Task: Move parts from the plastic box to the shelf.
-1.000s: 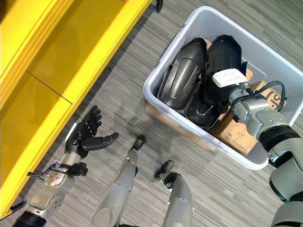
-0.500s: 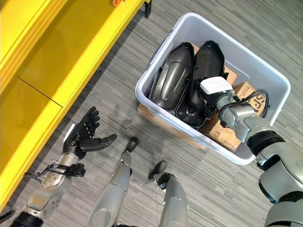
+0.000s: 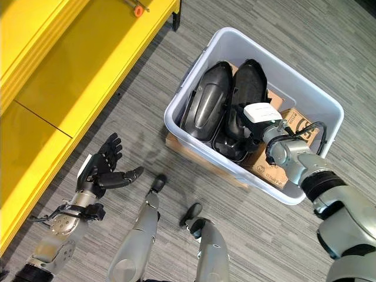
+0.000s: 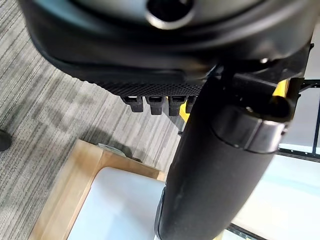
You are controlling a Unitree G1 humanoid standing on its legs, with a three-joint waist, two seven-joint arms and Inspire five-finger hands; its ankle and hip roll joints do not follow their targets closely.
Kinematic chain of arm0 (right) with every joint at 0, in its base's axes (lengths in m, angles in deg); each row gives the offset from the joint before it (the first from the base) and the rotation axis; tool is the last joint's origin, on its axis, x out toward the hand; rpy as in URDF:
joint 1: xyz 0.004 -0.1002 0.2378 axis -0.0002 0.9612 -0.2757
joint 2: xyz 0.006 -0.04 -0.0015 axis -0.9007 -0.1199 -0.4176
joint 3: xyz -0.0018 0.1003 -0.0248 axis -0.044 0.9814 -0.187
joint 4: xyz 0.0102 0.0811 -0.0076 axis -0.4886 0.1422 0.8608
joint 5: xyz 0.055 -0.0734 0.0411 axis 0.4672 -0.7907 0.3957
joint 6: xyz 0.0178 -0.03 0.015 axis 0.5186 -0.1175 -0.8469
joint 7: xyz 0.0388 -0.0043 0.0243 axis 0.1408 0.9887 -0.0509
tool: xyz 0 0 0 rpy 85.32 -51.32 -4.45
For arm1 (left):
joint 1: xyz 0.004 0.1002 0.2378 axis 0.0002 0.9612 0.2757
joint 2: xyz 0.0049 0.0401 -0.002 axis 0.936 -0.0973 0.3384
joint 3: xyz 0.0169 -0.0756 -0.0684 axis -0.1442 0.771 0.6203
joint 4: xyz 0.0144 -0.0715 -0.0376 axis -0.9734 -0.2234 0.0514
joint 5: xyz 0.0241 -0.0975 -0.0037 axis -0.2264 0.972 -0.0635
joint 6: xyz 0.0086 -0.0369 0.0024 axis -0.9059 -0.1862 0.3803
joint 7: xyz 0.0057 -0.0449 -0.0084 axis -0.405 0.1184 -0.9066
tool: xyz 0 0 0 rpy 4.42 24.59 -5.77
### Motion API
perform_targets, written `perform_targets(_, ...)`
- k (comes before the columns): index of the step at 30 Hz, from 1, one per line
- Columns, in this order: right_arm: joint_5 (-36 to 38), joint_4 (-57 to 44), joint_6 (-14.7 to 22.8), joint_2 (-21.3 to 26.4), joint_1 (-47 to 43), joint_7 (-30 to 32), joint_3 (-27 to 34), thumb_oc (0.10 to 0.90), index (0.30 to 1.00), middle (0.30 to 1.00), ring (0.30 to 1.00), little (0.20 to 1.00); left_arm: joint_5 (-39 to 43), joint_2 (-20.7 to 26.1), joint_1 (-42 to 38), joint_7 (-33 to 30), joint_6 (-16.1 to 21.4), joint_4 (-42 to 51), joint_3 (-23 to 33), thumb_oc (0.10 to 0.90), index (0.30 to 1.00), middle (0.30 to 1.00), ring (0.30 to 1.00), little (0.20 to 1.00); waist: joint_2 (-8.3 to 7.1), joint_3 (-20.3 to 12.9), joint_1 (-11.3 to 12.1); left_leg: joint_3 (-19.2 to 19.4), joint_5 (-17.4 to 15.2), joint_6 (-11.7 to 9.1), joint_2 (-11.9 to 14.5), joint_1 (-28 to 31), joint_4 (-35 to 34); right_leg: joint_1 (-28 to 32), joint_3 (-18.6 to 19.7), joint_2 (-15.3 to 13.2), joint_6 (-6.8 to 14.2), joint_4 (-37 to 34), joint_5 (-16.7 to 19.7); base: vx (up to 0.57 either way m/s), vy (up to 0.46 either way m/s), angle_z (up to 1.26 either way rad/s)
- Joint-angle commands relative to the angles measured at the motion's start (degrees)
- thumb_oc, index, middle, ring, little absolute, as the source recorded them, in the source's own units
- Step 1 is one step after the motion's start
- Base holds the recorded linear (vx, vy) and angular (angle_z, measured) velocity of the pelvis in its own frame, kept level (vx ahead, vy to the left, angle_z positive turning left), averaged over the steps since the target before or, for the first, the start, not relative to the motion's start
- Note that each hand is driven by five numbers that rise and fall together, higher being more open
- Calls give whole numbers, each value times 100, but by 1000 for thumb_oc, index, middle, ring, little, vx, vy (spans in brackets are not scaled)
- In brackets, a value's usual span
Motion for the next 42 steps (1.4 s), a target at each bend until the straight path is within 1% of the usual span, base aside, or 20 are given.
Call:
perform_targets(1, 230, 158, -57, 349, -647, 533, 130, 900, 1000, 1000, 1000, 1000, 29, 157, 41, 50, 414, 527, 297, 900, 1000, 1000, 1000, 1000, -9, -117, 103, 230, -899, -20, 354, 345, 246, 414, 669, -312, 640, -394, 29, 0, 0, 0)
perform_targets(3, 249, 234, -61, 289, -684, 563, 138, 900, 1000, 1000, 1000, 1000, 38, 158, 40, 50, 417, 526, 297, 900, 1000, 1000, 1000, 1000, -2, -116, 103, 238, -903, -17, 349, 338, 258, 408, 679, -316, 641, -390, 33, -45, 37, 0)
perform_targets(4, 259, 275, -98, 218, -787, 626, 145, 900, 1000, 1000, 1000, 1000, 59, 161, 48, 26, 429, 531, 302, 900, 1000, 1000, 1000, 1000, 36, -89, 107, 248, -747, -6, 322, 263, 250, 347, 657, -334, 610, -436, 200, 0, 0, 0)
perform_targets(5, 259, 273, -95, 214, -789, 625, 133, 900, 1000, 1000, 1000, 1000, 61, 154, 53, 23, 427, 525, 306, 900, 1000, 1000, 1000, 1000, 13, -113, 92, 266, -890, -10, 347, 325, 249, 390, 702, -315, 643, -403, 55, -3, 29, -3)
perform_targets(8, 304, 573, -144, -99, -863, 751, 219, 900, 1000, 1000, 1000, 1000, 98, 128, 111, -13, 437, 553, 314, 900, 1000, 1000, 1000, 1000, 60, -92, 106, 295, -907, 10, 342, 318, 275, 390, 724, -317, 648, -422, 79, 3, 16, -5)
perform_targets(9, 301, 582, -157, -140, -884, 762, 223, 900, 1000, 1000, 1000, 1000, 99, 138, 118, -10, 439, 565, 316, 900, 1000, 1000, 1000, 1000, 92, -69, 119, 284, -768, 17, 316, 258, 279, 342, 688, -339, 617, -458, 231, -80, 61, -9)
perform_targets(11, 300, 648, -160, -194, -902, 779, 232, 900, 1000, 1000, 1000, 1000, 100, 135, 114, -17, 441, 574, 315, 900, 1000, 1000, 1000, 1000, 100, -64, 120, 285, -772, 22, 312, 259, 282, 336, 694, -340, 618, -453, 235, -2, 7, -2)
perform_targets(12, 327, 721, -186, -295, -928, 818, 275, 900, 1000, 1000, 1000, 1000, 105, 116, 120, -27, 444, 561, 296, 900, 1000, 1000, 1000, 1000, 102, -74, 113, 315, -920, 22, 326, 321, 281, 379, 731, -324, 654, -427, 100, 0, 0, 0)
perform_targets(13, 328, 729, -187, -295, -930, 822, 283, 900, 1000, 1000, 1000, 1000, 104, 123, 116, -24, 446, 565, 294, 900, 1000, 1000, 1000, 1000, 121, -57, 125, 300, -775, 27, 302, 254, 279, 330, 690, -342, 621, -461, 246, 0, 0, 0)
perform_targets(14, 335, 775, -195, -336, -945, 850, 290, 900, 1000, 1000, 1000, 1000, 108, 121, 110, -25, 453, 565, 286, 900, 1000, 1000, 1000, 1000, 134, -57, 124, 300, -767, 29, 297, 240, 280, 318, 693, -344, 621, -467, 251, -87, 52, -2)
perform_targets(20, 493, 909, -227, -661, -833, 974, 502, 900, 1000, 1000, 1000, 1000, 64, 117, 115, -74, 453, 536, 257, 900, 1000, 1000, 1000, 1000, 191, -57, 107, 325, -793, 57, 280, 152, 361, 218, 747, -344, 622, -410, 262, 0, 0, 0)
perform_targets(28, 439, 980, -304, -818, -588, 1246, 792, 900, 1000, 1000, 1000, 1000, 55, 91, 165, -103, 441, 553, 237, 900, 1000, 1000, 1000, 1000, 234, -56, 45, 367, -866, 86, 263, 117, 481, 158, 824, -339, 630, -371, 270, -5, 10, -4)
perform_targets(29, 380, 764, -341, -822, -489, 1371, 917, 900, 1000, 1000, 1000, 1000, 34, 77, 178, -140, 439, 548, 258, 900, 1000, 1000, 1000, 1000, 237, -56, -1, 400, -900, 99, 263, 107, 536, 145, 854, -338, 635, -356, 270, -2, 16, -9)
perform_targets(31, 377, 755, -345, -820, -481, 1370, 925, 900, 1000, 1000, 1000, 1000, 34, 80, 177, -141, 439, 548, 256, 900, 1000, 1000, 1000, 1000, 234, -56, 5, 402, -903, 99, 263, 106, 540, 143, 857, -339, 635, -353, 269, -2, 14, -7)
perform_targets(33, 167, 377, -395, -766, -357, 1520, 1077, 900, 1000, 1000, 1000, 1000, -2, 34, 202, -199, 430, 574, 277, 900, 1000, 1000, 1000, 1000, 234, -56, -56, 439, -962, 119, 266, 77, 622, 112, 905, -337, 637, -323, 266, -4, 35, -4)
perform_targets(36, -252, -547, -444, -583, 42, 1641, 1392, 900, 1000, 1000, 1000, 1000, -85, -42, 303, -247, 408, 580, 382, 900, 1000, 1000, 1000, 1000, 187, -56, -180, 507, -1069, 162, 283, 0, 800, 32, 1001, -331, 647, -279, 281, -4, 32, -11)
perform_targets(38, -510, -963, -475, -454, 305, 1648, 1534, 900, 1000, 1000, 1000, 1000, -150, -65, 325, -274, 399, 573, 423, 900, 1000, 1000, 1000, 1000, 156, -56, -233, 539, -1105, 171, 296, -17, 852, 17, 1036, -326, 658, -274, 287, 0, 10, -12)
perform_targets(40, -576, -1199, -447, -396, 458, 1630, 1652, 900, 1000, 1000, 1000, 1000, -170, -83, 338, -271, 389, 577, 437, 900, 1000, 1000, 1000, 1000, 146, -56, -263, 546, -1119, 175, 301, -26, 865, 8, 1053, -321, 665, -274, 289, -2, 14, -8)
perform_targets(41, -895, -1770, -440, -207, 908, 1622, 1929, 900, 1000, 1000, 1000, 1000, -238, -136, 375, -279, 362, 569, 480, 900, 1000, 1000, 1000, 1000, 125, -56, -329, 575, -1139, 182, 306, -49, 889, -2, 1080, -317, 667, -275, 279, -6, 26, -9)
perform_targets(42, -950, -1960, -435, -164, 1065, 1627, 2058, 900, 1000, 1000, 1000, 1000, -256, -158, 384, -291, 363, 573, 483, 900, 1000, 1000, 1000, 1000, 120, -56, -342, 579, -1140, 184, 307, -64, 902, -7, 1090, -321, 667, -270, 278, -7, 27, -8)
